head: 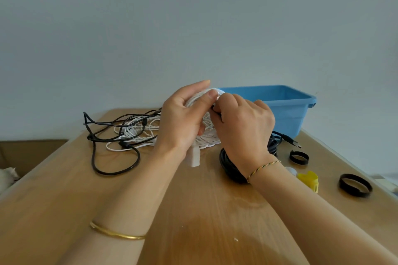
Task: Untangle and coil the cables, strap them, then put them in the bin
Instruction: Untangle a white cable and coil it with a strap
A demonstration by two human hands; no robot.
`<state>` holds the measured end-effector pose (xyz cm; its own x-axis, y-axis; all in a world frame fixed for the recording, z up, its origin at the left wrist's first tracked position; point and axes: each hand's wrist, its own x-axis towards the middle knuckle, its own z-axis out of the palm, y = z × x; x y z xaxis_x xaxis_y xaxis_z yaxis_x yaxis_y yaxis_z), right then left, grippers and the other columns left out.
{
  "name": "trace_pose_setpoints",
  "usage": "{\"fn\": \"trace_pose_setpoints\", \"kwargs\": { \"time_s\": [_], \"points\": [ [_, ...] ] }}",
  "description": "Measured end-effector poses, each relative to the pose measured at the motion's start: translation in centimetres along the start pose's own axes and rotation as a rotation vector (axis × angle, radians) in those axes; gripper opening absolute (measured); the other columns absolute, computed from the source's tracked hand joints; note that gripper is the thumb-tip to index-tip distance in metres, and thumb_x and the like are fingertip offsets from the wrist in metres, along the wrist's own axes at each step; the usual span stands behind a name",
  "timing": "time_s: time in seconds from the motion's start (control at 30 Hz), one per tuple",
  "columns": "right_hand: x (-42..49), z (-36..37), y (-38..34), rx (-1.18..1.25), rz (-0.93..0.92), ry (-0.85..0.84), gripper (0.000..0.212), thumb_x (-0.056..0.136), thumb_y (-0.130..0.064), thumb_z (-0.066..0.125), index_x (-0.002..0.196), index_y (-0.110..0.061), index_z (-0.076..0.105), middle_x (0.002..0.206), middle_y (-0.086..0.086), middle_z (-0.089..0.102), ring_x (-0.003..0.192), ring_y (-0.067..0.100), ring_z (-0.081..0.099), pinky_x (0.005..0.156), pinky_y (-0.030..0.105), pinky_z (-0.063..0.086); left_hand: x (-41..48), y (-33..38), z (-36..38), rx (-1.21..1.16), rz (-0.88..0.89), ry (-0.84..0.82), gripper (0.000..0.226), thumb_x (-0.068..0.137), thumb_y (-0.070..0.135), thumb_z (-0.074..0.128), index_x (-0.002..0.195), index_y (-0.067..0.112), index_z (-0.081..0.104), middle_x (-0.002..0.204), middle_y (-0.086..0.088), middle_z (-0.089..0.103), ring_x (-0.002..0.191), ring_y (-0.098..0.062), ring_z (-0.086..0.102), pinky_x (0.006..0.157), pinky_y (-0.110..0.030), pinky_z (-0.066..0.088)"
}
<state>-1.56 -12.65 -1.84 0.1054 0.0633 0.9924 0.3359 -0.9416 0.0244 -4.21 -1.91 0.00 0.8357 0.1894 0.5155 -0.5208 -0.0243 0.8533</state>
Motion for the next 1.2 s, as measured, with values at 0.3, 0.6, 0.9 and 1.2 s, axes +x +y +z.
{"fn": "trace_pose_setpoints", "kwargs": {
  "time_s": [0.3,0.6,0.9,1.2],
  "points": [
    [0.3,-0.1,-0.2,0.071,-0.053,0.11,0.031,0.081,-0.003,0.052,0.056,-0.016,0.04,0.045,-0.002,0.033,0.042,0.016,0.024,0.045,0.027,0.023,0.3,-0.3,0.0,0.014,-0.125,-0.027,0.055,0.084,0.034,0.07,0.133,0.018,0.048,0.047,0.012,0.049,0.039,-0.007,0.041,0.043,-0.024,0.034],
    [0.7,-0.5,-0.2,0.149,0.084,-0.019,0.022,0.068,-0.015,0.07,0.084,-0.01,0.056,0.044,-0.005,0.043,0.037,0.018,0.035,0.048,0.023,0.031,0.2,0.0,-0.4,-0.044,-0.047,-0.025,0.037,0.085,0.023,0.071,0.118,0.019,0.053,0.084,0.001,0.059,0.04,-0.004,0.044,0.04,-0.021,0.035],
    [0.8,-0.4,0.3,0.059,0.113,-0.096,0.008,0.063,-0.013,0.064,0.067,-0.014,0.057,0.041,-0.004,0.048,0.033,0.019,0.035,0.047,0.022,0.029,-0.6,0.6,0.0,0.079,0.041,-0.053,0.012,0.081,0.018,0.074,0.084,0.023,0.064,0.112,0.008,0.067,0.058,-0.019,0.062,0.055,-0.031,0.05],
    [1.0,-0.4,0.8,0.012,0.128,-0.079,0.013,0.052,-0.004,0.057,0.061,-0.013,0.052,0.035,-0.005,0.035,0.033,0.018,0.023,0.05,0.022,0.023,-0.9,0.6,0.5,0.113,0.017,-0.099,0.021,0.081,0.023,0.074,0.097,0.015,0.062,0.084,0.006,0.064,0.041,-0.001,0.049,0.043,-0.016,0.037]
  ]
}}
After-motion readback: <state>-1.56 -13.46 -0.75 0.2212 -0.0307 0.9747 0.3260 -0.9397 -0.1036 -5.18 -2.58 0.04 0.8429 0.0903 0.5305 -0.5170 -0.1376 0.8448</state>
